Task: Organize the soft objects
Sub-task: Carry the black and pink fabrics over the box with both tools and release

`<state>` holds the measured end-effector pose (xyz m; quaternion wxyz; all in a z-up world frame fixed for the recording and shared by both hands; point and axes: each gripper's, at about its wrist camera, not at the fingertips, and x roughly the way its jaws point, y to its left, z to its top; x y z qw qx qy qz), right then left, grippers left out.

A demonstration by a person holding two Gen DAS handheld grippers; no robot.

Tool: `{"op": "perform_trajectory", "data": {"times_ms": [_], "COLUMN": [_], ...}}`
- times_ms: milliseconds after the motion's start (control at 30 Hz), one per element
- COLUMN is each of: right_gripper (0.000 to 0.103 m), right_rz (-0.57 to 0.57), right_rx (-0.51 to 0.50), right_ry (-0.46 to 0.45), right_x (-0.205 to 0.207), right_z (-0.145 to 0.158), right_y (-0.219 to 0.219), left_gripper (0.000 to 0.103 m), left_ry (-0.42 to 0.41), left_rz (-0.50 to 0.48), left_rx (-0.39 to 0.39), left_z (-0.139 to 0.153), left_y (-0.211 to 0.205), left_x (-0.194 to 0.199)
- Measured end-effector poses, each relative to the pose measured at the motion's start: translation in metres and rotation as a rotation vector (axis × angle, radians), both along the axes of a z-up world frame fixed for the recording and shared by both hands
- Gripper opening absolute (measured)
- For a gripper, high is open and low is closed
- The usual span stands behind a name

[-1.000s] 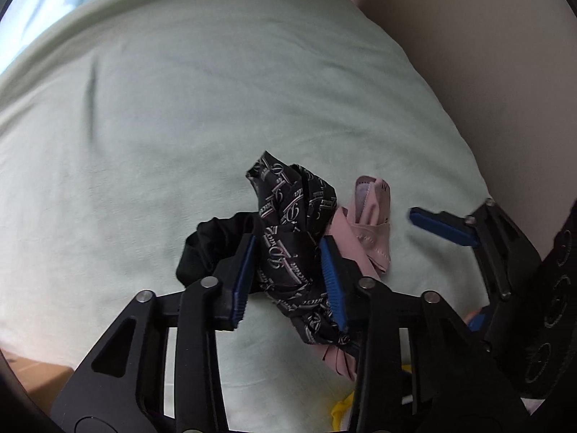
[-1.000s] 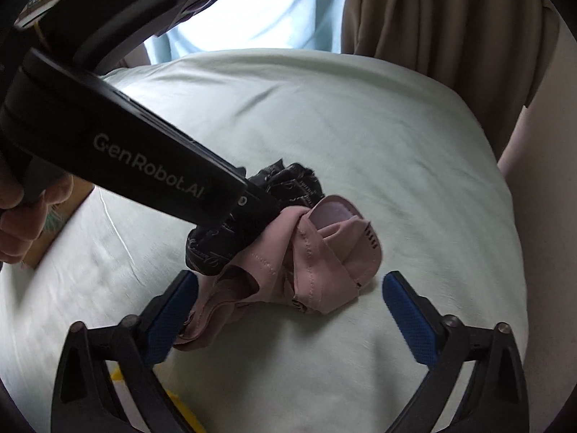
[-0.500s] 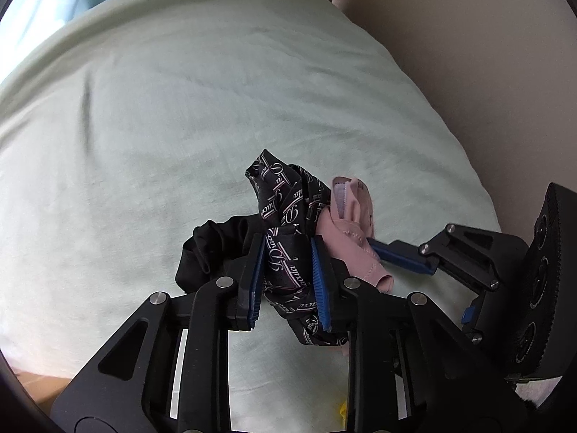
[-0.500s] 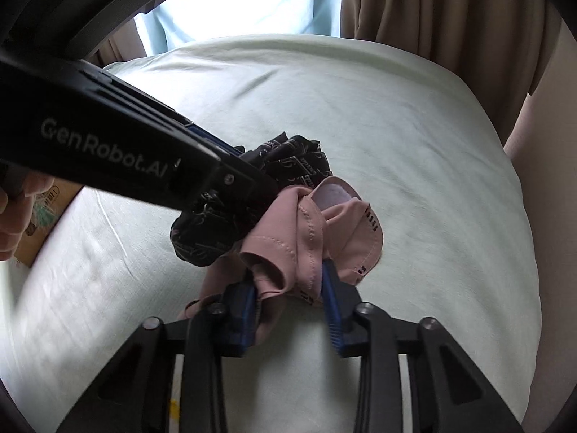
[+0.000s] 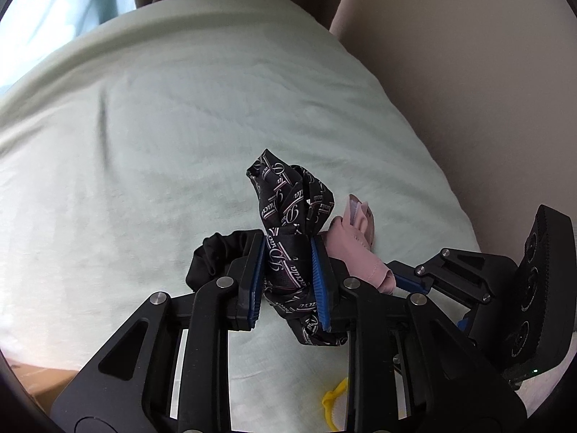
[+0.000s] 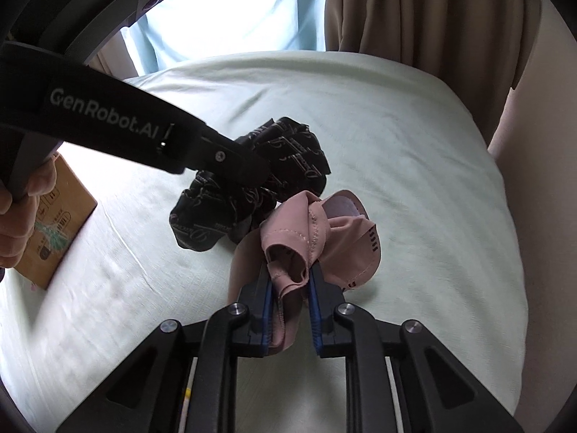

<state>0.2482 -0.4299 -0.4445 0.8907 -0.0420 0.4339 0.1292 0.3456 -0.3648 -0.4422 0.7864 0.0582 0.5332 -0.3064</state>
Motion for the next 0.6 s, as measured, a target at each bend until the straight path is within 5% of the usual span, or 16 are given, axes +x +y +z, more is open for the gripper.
{"op": "perform_trajectory", "data": {"times_ms": [600], "right_gripper": [0.015], "right_rz": [-0.067], "right_rx": [-0.016], "right_ry": [-0.105], "right_x": [-0.052], "right_z": [0.122], "right_y": [0.002], "left_gripper": [0.021], "left_ry": [-0.102], "left_rz": [0.026], "left_rx": [-0.088], "left_z": [0.121], "left_y": [0.037], "left_x": [-0.04]}}
